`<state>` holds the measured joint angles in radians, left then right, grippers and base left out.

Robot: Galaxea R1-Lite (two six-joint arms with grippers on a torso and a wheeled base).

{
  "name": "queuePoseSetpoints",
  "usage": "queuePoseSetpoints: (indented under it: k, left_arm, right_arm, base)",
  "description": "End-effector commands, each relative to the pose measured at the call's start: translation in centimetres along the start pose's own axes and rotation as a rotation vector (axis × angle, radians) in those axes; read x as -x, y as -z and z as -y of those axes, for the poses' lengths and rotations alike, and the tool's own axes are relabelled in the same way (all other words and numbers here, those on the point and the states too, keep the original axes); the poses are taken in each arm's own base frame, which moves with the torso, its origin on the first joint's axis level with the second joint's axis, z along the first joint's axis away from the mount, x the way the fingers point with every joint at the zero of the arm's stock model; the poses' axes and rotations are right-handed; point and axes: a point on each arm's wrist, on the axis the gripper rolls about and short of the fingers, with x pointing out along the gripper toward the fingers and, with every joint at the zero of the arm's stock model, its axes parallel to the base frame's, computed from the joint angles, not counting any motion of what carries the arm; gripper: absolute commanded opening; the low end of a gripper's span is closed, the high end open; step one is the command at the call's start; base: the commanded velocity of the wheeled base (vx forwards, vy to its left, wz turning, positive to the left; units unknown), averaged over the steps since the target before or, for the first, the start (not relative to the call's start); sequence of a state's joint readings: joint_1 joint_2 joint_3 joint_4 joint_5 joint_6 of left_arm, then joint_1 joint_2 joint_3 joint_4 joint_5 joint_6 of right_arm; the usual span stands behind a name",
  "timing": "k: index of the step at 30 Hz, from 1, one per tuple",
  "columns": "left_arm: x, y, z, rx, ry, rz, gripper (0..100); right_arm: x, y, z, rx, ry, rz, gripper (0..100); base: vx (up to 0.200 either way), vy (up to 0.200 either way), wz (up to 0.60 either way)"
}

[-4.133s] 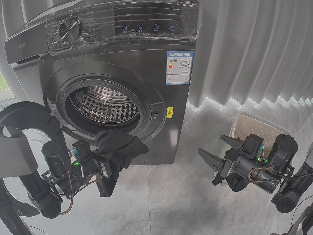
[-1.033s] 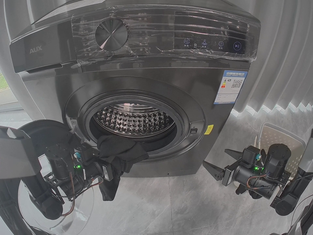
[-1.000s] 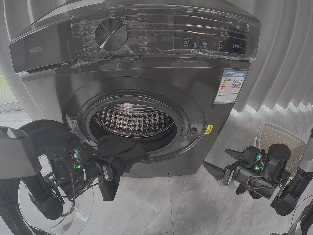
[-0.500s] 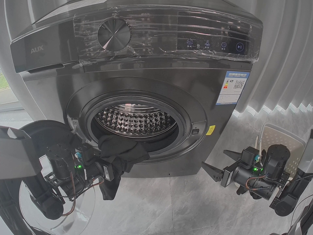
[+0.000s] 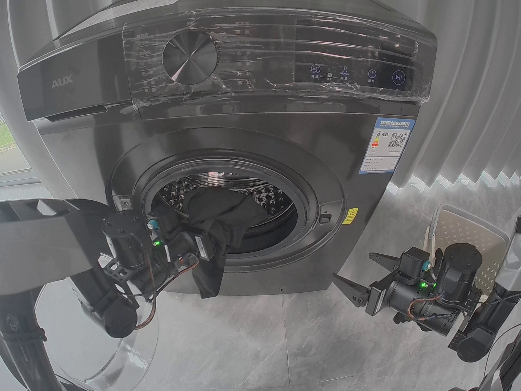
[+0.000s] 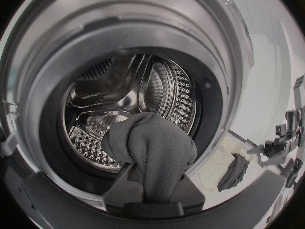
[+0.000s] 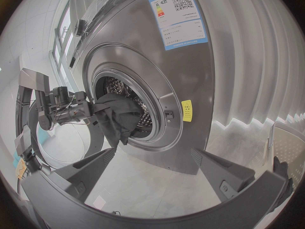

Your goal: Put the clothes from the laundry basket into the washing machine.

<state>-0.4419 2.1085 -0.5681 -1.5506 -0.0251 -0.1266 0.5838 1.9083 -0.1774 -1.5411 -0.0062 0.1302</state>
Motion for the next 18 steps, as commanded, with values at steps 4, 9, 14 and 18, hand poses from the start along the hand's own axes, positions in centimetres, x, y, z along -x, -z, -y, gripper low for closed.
queuePoseSetpoints:
  k: [4,9,14,18]
  left_arm:
    - [-3.7,1.7,0.3,0.066,-0.025,0.034,0]
    - [-4.3,2.2,0.3,0.075,-0.026,0.036,0]
    - [-6.0,2.4,-0.1,0.079,-0.047,0.077,0]
    - [-7.5,3.1,-0.2,0.094,-0.059,0.103,0]
  right_arm:
    - [0.1,0.2,-0.4,0.003,-0.016,-0.012,100]
    - [-0.1,0.6,-0.6,0.005,-0.023,-0.025,100]
    - [-0.1,0.7,-0.8,0.006,-0.031,-0.031,100]
    - [-0.1,0.7,-0.8,0.006,-0.031,-0.032,100]
  base:
    - [0.000,0.000,0.00]
    - [0.000,0.000,0.00]
    - [0.000,0.000,0.00]
    - [0.000,0.000,0.00]
